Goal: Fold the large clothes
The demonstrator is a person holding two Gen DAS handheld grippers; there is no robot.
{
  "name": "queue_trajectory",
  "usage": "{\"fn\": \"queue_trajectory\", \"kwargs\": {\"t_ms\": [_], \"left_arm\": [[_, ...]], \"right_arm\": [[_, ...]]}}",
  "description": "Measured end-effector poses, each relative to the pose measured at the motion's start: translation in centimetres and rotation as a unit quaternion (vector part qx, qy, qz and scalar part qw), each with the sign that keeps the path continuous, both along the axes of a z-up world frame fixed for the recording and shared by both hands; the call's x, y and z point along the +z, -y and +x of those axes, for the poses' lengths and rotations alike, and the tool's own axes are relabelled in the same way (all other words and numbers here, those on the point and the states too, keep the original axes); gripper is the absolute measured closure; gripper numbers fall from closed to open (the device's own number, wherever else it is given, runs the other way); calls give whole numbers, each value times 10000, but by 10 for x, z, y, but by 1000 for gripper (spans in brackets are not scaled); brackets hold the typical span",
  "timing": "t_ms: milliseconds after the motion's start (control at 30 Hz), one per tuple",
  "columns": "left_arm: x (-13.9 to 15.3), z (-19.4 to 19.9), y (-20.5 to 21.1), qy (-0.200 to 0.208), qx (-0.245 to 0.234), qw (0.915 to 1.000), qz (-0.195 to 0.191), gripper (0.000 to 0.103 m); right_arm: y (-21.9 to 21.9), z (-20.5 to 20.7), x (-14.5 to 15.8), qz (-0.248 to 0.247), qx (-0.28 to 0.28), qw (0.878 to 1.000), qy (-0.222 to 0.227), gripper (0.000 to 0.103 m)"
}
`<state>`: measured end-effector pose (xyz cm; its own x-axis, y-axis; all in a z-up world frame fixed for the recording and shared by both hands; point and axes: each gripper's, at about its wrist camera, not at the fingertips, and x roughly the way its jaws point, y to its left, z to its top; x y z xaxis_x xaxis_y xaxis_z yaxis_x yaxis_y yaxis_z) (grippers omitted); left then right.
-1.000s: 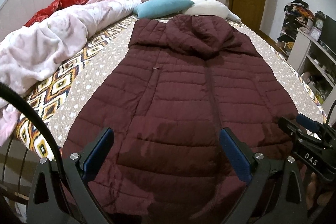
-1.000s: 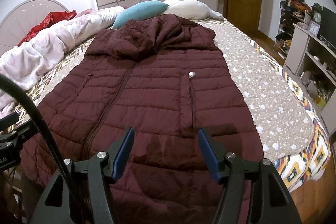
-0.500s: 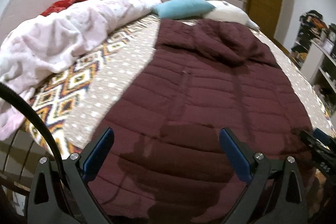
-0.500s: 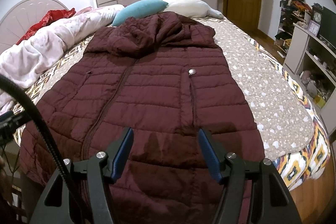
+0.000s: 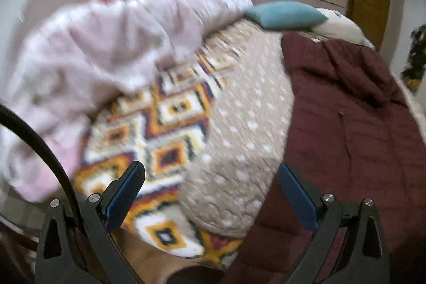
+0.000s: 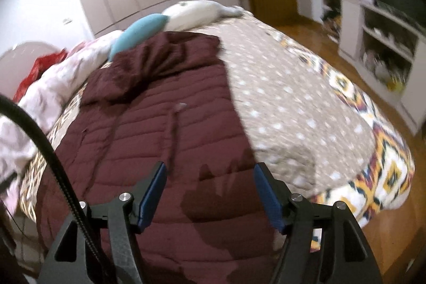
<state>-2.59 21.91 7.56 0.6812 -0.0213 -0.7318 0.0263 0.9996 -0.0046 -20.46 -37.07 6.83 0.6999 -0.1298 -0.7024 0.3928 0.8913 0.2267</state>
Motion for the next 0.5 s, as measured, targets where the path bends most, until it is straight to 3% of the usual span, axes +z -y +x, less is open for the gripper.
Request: {"fn": "queue_trajectory", "kwargs": {"t_ms": [67, 133, 333, 500], "left_arm": [[-17, 10, -9, -417, -267, 9966, -658, 3], [-32, 16, -6, -673, -491, 9910, -1051, 6], [-56, 36, 23, -1020, -924, 9827, -1238, 7], [-75, 60, 27, -1438, -1013, 9676, -1812, 7]], "right_arm": [[14, -3, -7, 129, -121, 9998, -43, 31], [27, -5, -13, 366, -155, 9992, -24, 31], [56, 0, -40, 1338, -60, 9910, 36, 31], [72, 11, -65, 2027, 0, 9792, -46, 31]]}}
